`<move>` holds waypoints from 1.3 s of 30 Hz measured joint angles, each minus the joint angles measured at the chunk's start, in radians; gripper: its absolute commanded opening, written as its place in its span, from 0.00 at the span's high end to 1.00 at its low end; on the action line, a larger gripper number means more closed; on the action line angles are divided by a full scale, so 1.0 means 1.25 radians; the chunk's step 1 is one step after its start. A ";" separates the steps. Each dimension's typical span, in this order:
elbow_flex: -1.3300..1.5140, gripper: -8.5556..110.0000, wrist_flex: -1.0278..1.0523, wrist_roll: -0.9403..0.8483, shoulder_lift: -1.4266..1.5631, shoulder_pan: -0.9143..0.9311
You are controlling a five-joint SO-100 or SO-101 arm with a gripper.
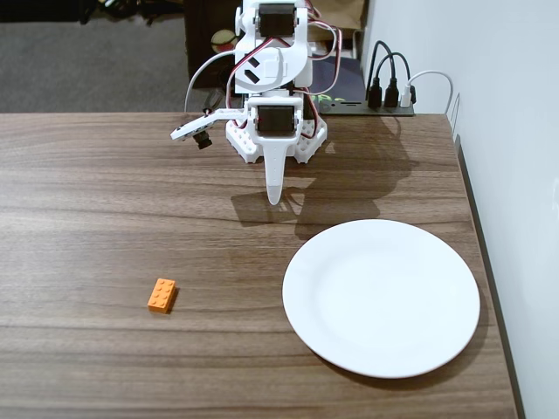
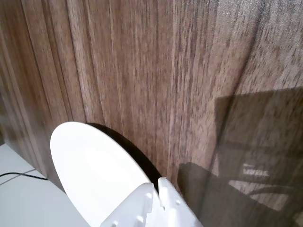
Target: Grasp a lego block and put it on the plate.
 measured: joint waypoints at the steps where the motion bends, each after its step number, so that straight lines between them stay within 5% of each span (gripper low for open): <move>1: 0.000 0.92 0.000 0.000 0.000 0.000; 39: 0.000 0.92 0.001 0.013 0.000 0.012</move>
